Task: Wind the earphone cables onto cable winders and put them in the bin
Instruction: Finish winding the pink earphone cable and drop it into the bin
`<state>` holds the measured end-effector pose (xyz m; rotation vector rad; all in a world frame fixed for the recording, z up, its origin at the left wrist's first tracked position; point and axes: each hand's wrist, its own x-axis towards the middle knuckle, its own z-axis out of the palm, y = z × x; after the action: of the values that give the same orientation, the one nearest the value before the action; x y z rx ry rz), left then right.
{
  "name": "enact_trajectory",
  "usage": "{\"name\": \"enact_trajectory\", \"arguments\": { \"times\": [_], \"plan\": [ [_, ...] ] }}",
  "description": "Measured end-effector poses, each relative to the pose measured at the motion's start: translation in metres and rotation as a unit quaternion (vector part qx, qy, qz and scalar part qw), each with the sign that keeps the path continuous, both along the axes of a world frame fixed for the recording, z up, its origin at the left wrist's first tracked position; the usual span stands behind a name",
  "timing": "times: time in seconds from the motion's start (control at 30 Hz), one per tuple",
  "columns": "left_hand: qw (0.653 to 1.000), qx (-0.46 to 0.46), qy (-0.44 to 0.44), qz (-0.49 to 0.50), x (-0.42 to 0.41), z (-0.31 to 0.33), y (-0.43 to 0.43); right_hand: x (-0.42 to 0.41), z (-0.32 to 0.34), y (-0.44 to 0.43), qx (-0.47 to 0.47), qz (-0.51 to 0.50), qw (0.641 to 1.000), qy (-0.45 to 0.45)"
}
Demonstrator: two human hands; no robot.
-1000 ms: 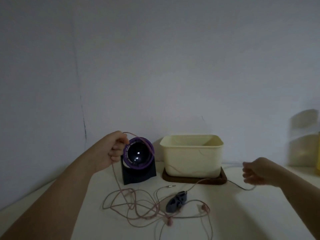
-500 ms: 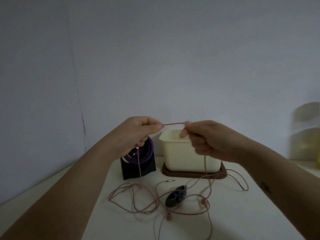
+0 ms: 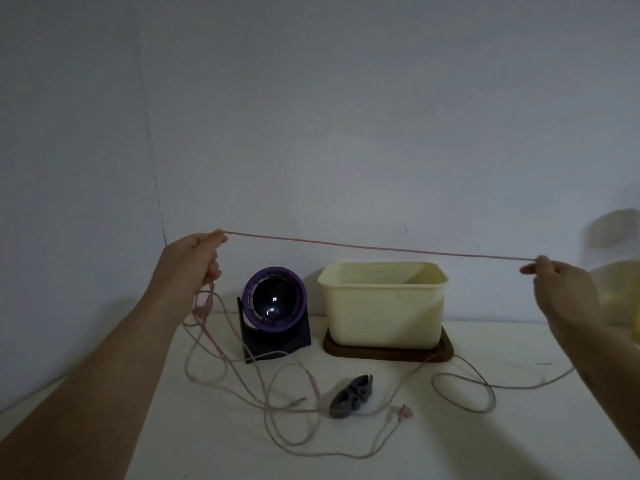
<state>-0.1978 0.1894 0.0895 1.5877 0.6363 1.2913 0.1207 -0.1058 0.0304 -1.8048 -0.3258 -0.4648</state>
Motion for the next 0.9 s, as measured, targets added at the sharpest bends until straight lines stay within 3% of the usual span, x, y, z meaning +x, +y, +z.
{"name": "enact_trajectory", "arguments": {
  "times": [0.13, 0.27, 0.4, 0.47, 0.53, 0.6, 0.7, 0.77, 0.9],
  "plan": [
    [0.993, -0.031, 0.1, -0.056, 0.0, -0.001, -0.001, 0.008, -0.024, -0.003, -0.13, -0.006, 0.991, 0.022],
    [0.969, 0.059, 0.229, -0.068, 0.005, -0.007, -0.014, 0.013, -0.034, 0.007, -0.229, 0.06, 0.966, 0.103],
    [0.95, 0.131, 0.274, -0.069, 0.018, -0.008, -0.026, -0.004, -0.026, 0.019, -0.339, 0.016, 0.94, 0.037],
    [0.95, 0.138, 0.263, -0.091, 0.026, -0.006, -0.034, -0.027, -0.01, 0.03, -0.274, 0.043, 0.959, -0.051],
    [0.948, 0.149, 0.258, -0.112, 0.034, -0.004, -0.044, -0.062, 0.012, 0.042, -0.134, 0.18, 0.97, -0.095],
    [0.943, 0.167, 0.257, -0.131, 0.042, 0.0, -0.057, -0.107, 0.034, 0.054, -0.064, 0.339, 0.935, -0.084],
    [0.931, 0.228, 0.245, -0.145, 0.052, 0.006, -0.079, -0.157, 0.054, 0.073, -0.074, 0.501, 0.862, -0.029],
    [0.923, 0.263, 0.237, -0.152, 0.052, 0.008, -0.085, -0.166, 0.058, 0.08, -0.078, 0.547, 0.834, -0.007],
    [0.911, 0.297, 0.255, -0.127, 0.035, 0.005, -0.067, -0.144, 0.065, 0.069, -0.03, 0.544, 0.838, 0.024]
  ]
}}
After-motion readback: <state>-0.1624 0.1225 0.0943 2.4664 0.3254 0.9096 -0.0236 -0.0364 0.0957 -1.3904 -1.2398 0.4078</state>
